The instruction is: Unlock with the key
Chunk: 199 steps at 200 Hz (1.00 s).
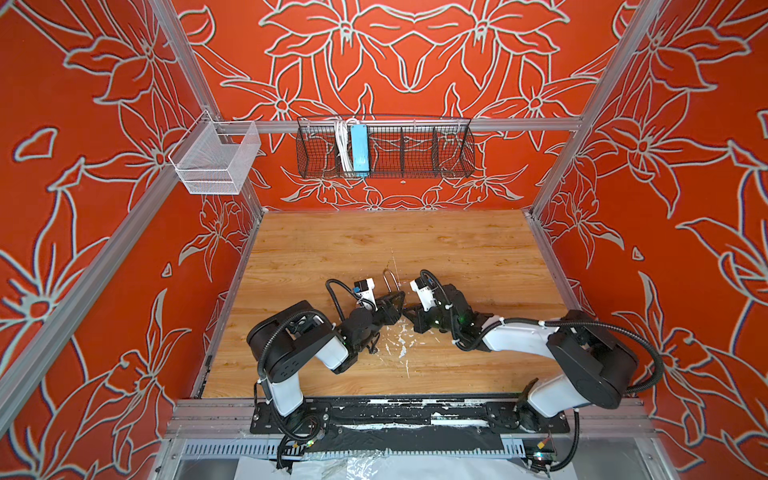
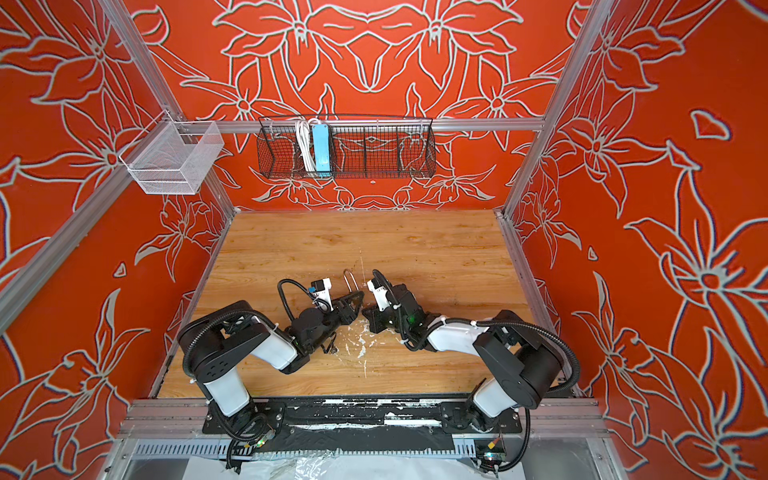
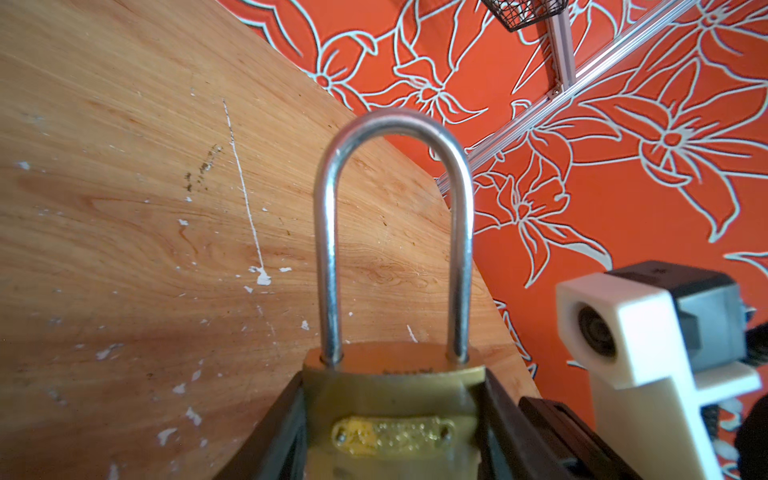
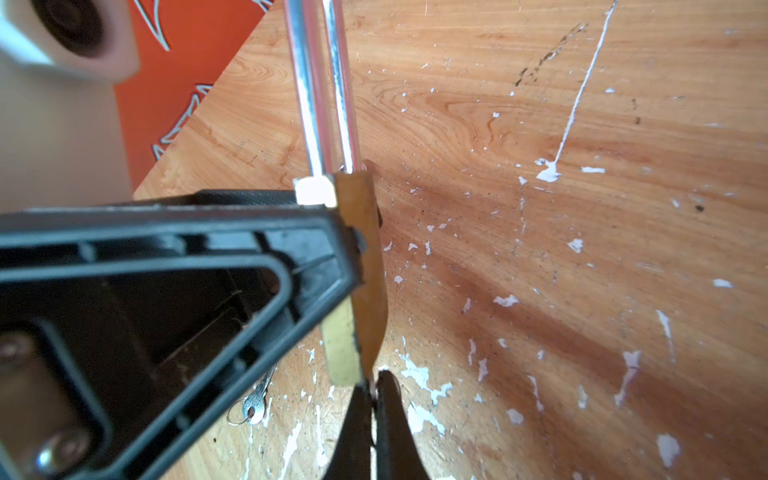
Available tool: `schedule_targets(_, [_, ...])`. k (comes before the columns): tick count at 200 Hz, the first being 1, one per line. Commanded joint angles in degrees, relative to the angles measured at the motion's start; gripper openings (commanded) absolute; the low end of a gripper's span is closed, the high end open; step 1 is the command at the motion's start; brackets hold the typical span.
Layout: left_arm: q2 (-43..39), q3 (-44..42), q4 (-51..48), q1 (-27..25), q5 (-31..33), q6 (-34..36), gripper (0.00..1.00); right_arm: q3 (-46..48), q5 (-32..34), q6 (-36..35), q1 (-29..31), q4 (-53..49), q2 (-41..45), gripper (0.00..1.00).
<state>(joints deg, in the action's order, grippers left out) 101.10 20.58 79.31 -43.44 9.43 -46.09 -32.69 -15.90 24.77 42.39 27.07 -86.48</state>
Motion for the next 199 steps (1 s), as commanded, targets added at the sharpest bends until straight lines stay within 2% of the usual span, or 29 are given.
schedule_targets(1, [0.8, 0.6, 2.0, -1.7, 0.8, 1.2, 0.0, 0.6, 0.9, 1.2, -0.8, 7.6, 2.7, 0.0])
schedule_targets(58, [2.3, 1.5, 2.0, -4.3, 3.6, 1.4, 0.0, 2.0, 0.3, 1.5, -0.7, 10.2, 3.5, 0.0])
schedule_targets(138, [1.6, 1.5, 2.0, -4.5, 1.2, 2.1, 0.0, 4.0, 3.1, -1.1, -1.1, 10.2, 7.2, 0.0])
schedule_targets(160, [0.1, 0.5, 2.0, -4.2, 1.5, 2.9, 0.0, 4.5, 0.6, -1.2, -2.1, 12.0, 7.0, 0.0])
schedule_targets(199, [-0.1, 0.0, 1.9, -1.1, -3.4, 1.2, 0.0, 4.8, -4.0, -1.1, -2.7, 14.6, 6.7, 0.0])
